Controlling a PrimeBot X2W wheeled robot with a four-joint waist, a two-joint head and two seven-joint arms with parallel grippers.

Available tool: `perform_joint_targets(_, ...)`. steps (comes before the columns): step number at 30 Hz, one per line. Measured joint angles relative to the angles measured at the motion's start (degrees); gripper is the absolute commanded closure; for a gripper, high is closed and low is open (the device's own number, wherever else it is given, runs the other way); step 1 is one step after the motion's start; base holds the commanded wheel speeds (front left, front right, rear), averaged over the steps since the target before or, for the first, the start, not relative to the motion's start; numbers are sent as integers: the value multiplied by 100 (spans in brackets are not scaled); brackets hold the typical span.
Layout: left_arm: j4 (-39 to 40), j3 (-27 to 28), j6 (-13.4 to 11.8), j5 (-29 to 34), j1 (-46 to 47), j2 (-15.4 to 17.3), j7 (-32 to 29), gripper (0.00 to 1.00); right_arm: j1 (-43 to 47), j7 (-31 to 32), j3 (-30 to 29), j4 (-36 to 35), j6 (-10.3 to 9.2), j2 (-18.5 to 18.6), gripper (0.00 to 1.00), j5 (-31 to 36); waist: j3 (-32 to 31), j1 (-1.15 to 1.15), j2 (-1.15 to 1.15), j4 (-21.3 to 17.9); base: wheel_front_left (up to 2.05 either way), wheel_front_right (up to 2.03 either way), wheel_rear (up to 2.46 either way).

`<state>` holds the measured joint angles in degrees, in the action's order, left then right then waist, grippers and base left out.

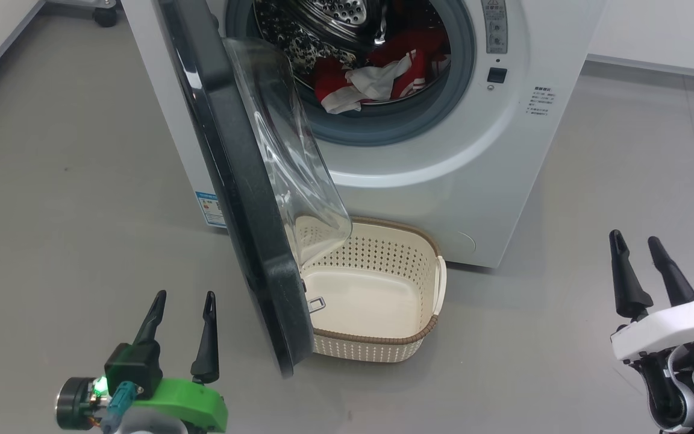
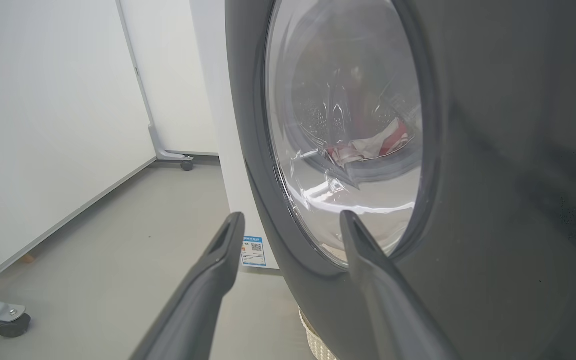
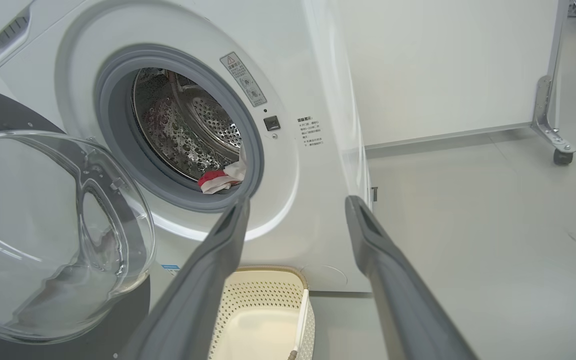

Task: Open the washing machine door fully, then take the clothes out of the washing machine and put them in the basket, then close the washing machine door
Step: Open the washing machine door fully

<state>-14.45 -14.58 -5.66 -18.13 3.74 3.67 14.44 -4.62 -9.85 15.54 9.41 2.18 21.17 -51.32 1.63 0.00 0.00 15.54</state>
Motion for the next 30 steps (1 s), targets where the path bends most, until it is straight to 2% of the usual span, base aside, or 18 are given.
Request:
perform_joint_targets(5,-8,4,1,0,-35,11,0,0,47,-425,125,-51,-360,256,0,891,-24,0,0,-1,0,0,0)
perform_joint_targets(11,-8,5,20,0,-41,16,0,0,192,-427,339,-56,-695,304,0,1497,-31,0,0,-13,0,0,0)
perform_joint_targets(18,-10,14,26,0,-49,18,0,0,412,-427,414,-69,-790,32,0,1662,-17,0,0,-31,0,0,0)
perform_joint_targets(30,-16,51,42,0,-49,31,0,0,570,-434,558,-100,-840,-334,0,1980,-2,0,0,-37,0,0,0)
